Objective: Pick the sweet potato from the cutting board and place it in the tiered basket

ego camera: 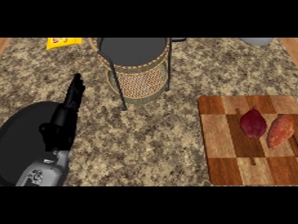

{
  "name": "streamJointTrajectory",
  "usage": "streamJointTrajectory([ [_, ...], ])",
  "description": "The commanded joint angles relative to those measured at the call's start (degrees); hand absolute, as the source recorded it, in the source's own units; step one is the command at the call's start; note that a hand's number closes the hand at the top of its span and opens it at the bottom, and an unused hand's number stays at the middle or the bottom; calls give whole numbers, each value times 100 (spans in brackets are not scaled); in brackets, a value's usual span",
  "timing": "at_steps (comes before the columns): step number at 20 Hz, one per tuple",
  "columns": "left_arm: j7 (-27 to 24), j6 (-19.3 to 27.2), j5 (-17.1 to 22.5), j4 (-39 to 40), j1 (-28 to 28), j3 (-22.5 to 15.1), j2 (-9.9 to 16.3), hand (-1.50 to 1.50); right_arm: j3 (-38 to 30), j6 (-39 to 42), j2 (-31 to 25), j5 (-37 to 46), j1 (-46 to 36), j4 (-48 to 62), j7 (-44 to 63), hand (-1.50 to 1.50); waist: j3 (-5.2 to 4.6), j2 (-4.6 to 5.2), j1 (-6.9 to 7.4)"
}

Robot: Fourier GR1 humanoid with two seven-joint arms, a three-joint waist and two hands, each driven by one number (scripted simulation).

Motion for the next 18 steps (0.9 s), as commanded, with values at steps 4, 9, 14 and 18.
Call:
streamJointTrajectory([
  [4, 79, -42, -139, -146, 140, -22, -182, 0, 422, 228, 209, 252, -400, -688, 1182, -150, 2, -2, 9],
  [9, -121, -184, -220, -40, 170, 127, -166, 0, 499, 645, 463, 790, -420, -325, 1113, -150, 5, -1, 7],
  [14, 322, -448, -42, -251, -72, 493, 38, 0, 445, 892, 676, 908, -348, -726, 1630, -150, 5, -7, -14],
  [18, -249, -281, -366, 372, -85, 260, -410, 0, 808, 852, 896, 1889, -791, -356, 1306, -150, 6, 10, 18],
])
